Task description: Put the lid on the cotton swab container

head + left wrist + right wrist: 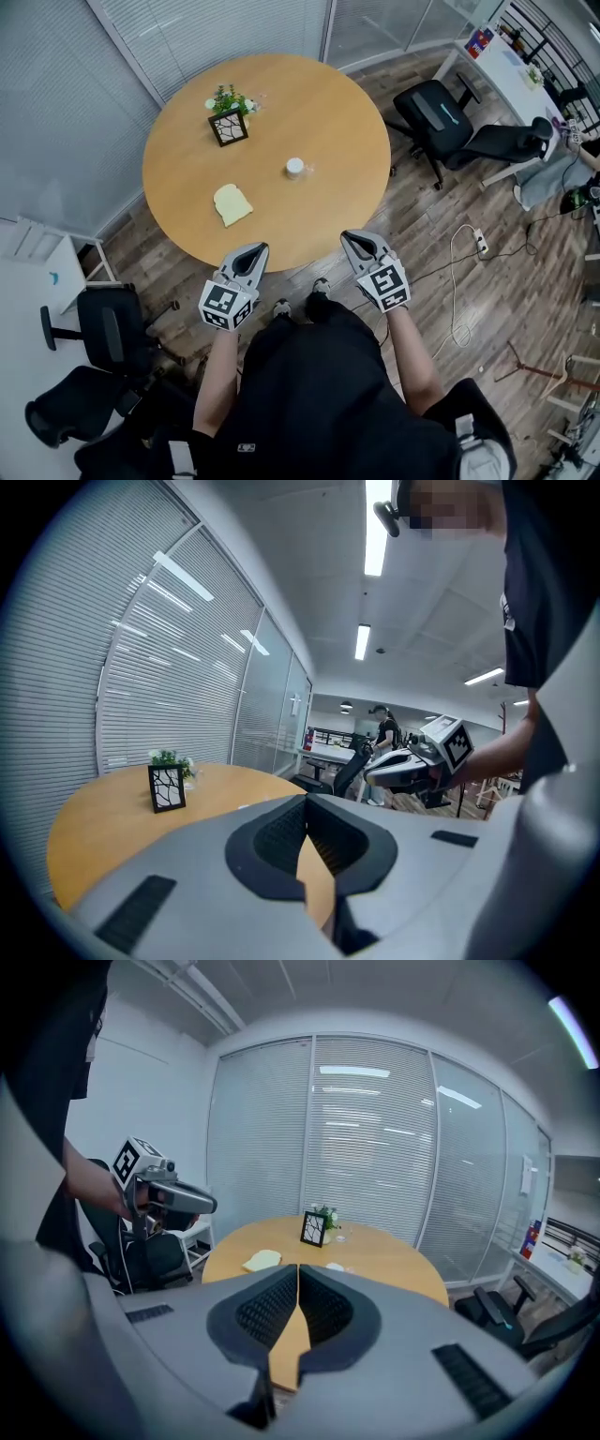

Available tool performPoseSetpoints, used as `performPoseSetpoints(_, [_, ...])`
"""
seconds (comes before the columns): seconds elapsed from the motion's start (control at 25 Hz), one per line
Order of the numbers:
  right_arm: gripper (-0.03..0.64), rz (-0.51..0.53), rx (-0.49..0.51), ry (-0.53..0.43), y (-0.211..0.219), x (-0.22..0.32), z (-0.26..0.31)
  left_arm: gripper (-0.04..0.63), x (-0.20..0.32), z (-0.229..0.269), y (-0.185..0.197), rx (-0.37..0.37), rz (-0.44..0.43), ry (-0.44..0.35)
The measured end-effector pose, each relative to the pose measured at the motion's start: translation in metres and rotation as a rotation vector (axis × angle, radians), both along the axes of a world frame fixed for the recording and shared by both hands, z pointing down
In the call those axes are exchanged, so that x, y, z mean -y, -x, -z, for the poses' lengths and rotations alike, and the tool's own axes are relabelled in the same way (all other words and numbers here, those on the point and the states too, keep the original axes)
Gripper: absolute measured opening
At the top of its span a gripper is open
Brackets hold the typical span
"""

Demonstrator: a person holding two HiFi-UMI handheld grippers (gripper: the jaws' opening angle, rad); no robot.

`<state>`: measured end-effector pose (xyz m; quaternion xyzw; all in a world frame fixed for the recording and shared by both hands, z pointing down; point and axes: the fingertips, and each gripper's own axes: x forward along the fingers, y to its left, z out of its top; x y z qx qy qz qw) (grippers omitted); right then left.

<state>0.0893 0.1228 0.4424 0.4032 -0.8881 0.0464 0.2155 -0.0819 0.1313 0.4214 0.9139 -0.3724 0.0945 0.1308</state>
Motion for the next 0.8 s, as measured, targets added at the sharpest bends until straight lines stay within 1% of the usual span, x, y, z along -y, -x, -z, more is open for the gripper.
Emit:
performPoseSetpoints(0.36, [0.005,0.089,-0.001,-0.006,-0.048,0.040,0.000,0.006,0.022,-0.002,-0.046,0.015,0.085,0.003])
performPoseSetpoints(0.6, [0.005,0.135,0.003,0.014,-0.057,0.054,-0.012,0.006,0.028,-0.011,-0.060,0.020,0.126,0.022])
performPoseSetpoints(0.8, [0.005,0.153,0.001,0.033,-0.056,0.064,-0.021,0.006,0.035,-0.018,-0.058,0.021,0.146,0.039])
